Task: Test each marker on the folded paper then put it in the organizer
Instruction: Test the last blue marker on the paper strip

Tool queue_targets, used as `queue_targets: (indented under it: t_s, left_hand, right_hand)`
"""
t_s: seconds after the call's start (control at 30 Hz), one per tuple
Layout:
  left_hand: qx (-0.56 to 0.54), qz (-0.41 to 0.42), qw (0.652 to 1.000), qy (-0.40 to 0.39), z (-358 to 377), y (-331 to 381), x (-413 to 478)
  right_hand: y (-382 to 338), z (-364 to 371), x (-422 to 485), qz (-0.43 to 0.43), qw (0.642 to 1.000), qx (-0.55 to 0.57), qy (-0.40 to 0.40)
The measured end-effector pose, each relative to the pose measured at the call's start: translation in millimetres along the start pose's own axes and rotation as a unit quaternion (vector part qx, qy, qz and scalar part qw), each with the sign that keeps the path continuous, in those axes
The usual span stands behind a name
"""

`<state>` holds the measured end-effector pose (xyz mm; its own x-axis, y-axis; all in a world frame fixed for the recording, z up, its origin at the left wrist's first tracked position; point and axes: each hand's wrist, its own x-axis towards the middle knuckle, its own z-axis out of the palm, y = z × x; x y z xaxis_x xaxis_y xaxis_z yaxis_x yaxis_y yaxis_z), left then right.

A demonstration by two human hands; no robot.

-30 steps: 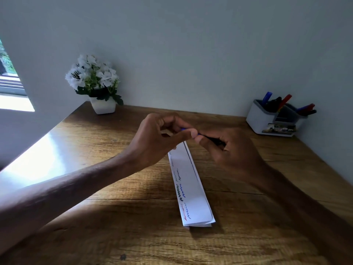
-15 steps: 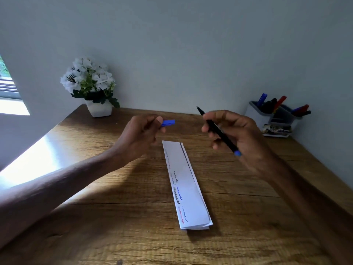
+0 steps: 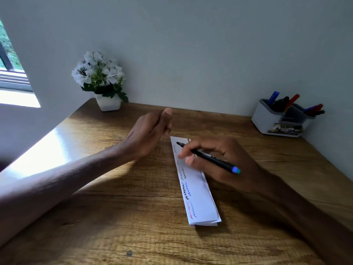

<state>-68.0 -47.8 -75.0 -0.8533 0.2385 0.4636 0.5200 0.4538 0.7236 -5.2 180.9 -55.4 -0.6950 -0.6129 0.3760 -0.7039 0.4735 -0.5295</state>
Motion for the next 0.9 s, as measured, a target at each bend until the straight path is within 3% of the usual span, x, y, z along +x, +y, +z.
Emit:
queue_targets:
  t_s: [0.1, 0.37, 0.47, 0.63, 0.77, 0.9]
  left_hand:
    - [0.012, 0.024, 1.000, -0.017, -0.1, 1.3, 0.0]
    - [0.041, 0.012, 0.989, -0.144, 1.2, 6.6, -3.5]
    - [0.053, 0.013, 0.974, -0.218, 2.8, 11.8, -4.9]
    - [0.085, 0.006, 0.959, -0.270, 9.9, 19.0, -9.8]
    - [0.109, -0.028, 0.942, -0.316, 10.7, 27.0, -10.8]
    - [0.166, -0.026, 0.934, -0.315, 13.9, 34.0, -14.2]
  right_hand:
    - [3.4, 1.5, 0.4, -0.032, 0.995, -0.081, -0.050]
    - [6.5, -19.8, -2.9, 0.006, 0.990, -0.114, -0.079]
    - [5.4, -24.5, -5.5, 0.040, 0.994, -0.080, -0.065]
    - [7.7, -22.2, -7.7, 0.110, 0.994, -0.002, 0.003]
    - [13.3, -27.7, -1.1, 0.175, 0.980, 0.099, -0.004]
    - [14.8, -32.0, -1.4, 0.202, 0.967, 0.150, -0.036]
